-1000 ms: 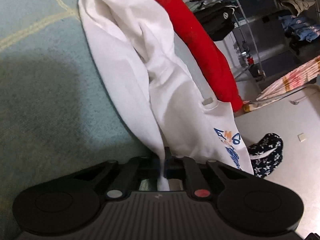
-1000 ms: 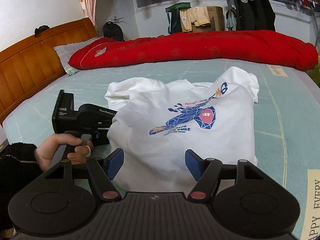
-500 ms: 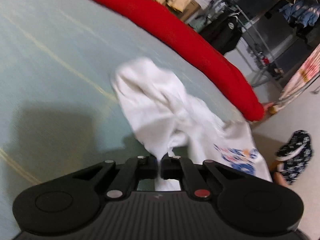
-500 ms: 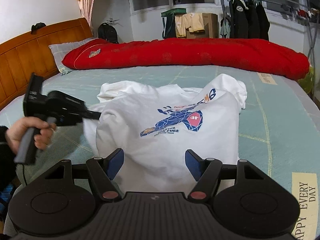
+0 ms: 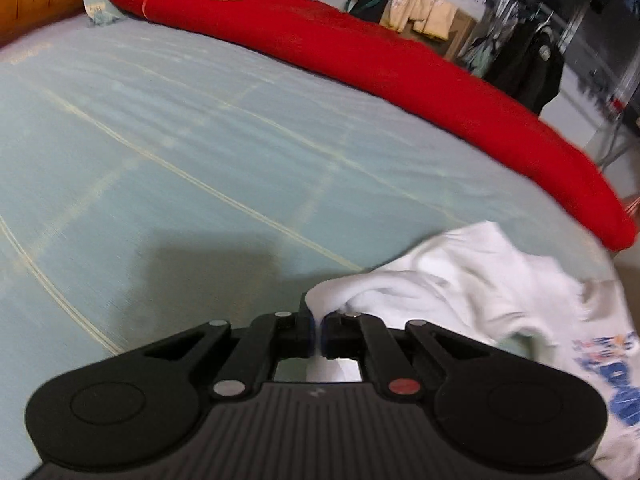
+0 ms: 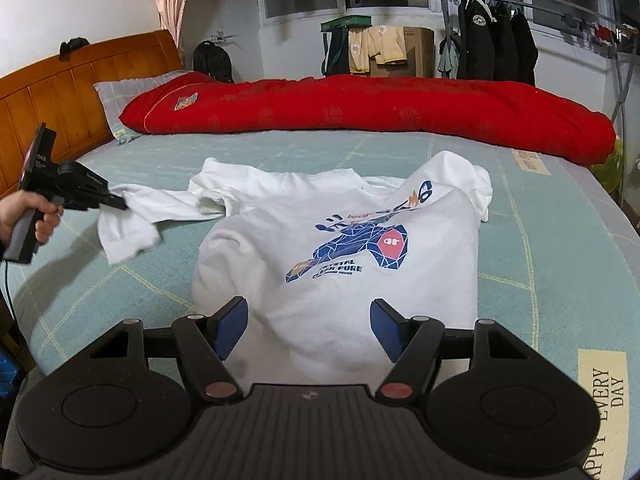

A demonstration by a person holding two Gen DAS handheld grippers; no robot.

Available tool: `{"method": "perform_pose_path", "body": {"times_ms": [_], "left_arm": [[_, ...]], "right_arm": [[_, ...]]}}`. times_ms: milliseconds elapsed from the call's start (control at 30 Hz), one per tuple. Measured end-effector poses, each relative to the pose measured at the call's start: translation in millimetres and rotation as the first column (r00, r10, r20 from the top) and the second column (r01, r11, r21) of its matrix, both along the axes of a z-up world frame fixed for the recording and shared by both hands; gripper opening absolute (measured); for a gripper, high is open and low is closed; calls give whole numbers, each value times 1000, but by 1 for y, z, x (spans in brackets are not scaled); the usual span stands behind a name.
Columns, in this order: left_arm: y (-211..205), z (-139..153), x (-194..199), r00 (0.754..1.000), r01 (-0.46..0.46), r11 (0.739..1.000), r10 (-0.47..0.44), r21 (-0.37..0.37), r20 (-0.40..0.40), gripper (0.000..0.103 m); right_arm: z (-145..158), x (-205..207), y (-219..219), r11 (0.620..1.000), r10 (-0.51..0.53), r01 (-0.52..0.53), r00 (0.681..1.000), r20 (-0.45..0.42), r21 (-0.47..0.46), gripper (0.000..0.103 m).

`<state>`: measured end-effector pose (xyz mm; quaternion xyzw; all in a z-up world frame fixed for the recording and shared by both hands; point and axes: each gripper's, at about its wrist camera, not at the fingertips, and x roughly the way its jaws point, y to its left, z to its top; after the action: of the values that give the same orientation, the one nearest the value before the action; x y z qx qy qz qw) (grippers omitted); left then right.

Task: Fold clothes
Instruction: 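Pull the sleeve outward with the left tool to spread it flat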

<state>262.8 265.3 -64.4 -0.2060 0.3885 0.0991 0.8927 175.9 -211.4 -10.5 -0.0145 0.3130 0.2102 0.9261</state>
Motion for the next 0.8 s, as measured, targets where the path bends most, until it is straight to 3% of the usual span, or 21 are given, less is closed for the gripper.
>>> {"method": "perform_pose_path", "body": {"times_ms": [133, 267, 367, 533, 600, 800], "left_arm": [[34, 2, 2, 995, -94, 994, 95, 47, -27, 3], [57, -8, 3, 992, -115, 992, 112, -50, -56, 7], [53, -15, -1, 993, -102, 993, 99, -53, -62, 10], [57, -22, -23, 995, -94, 982, 91, -163, -27, 29], [56, -25, -41, 995, -98, 976, 98, -195, -9, 32], [47, -41, -98, 992, -93, 912, 120, -400, 42, 35]], "right_arm": [[-1, 2, 5, 1000, 2, -2, 1000, -6, -8, 72], [-2, 2, 11, 1000, 8, -8, 1000, -10, -15, 73], [-1, 0, 17, 1000, 17, -17, 1000, -12, -21, 73], [2, -4, 21, 999, 31, -31, 1000, -1, -36, 73], [3, -6, 21, 999, 33, -33, 999, 1, -30, 73], [3, -14, 20, 999, 37, -37, 999, 1, -15, 73]]}}
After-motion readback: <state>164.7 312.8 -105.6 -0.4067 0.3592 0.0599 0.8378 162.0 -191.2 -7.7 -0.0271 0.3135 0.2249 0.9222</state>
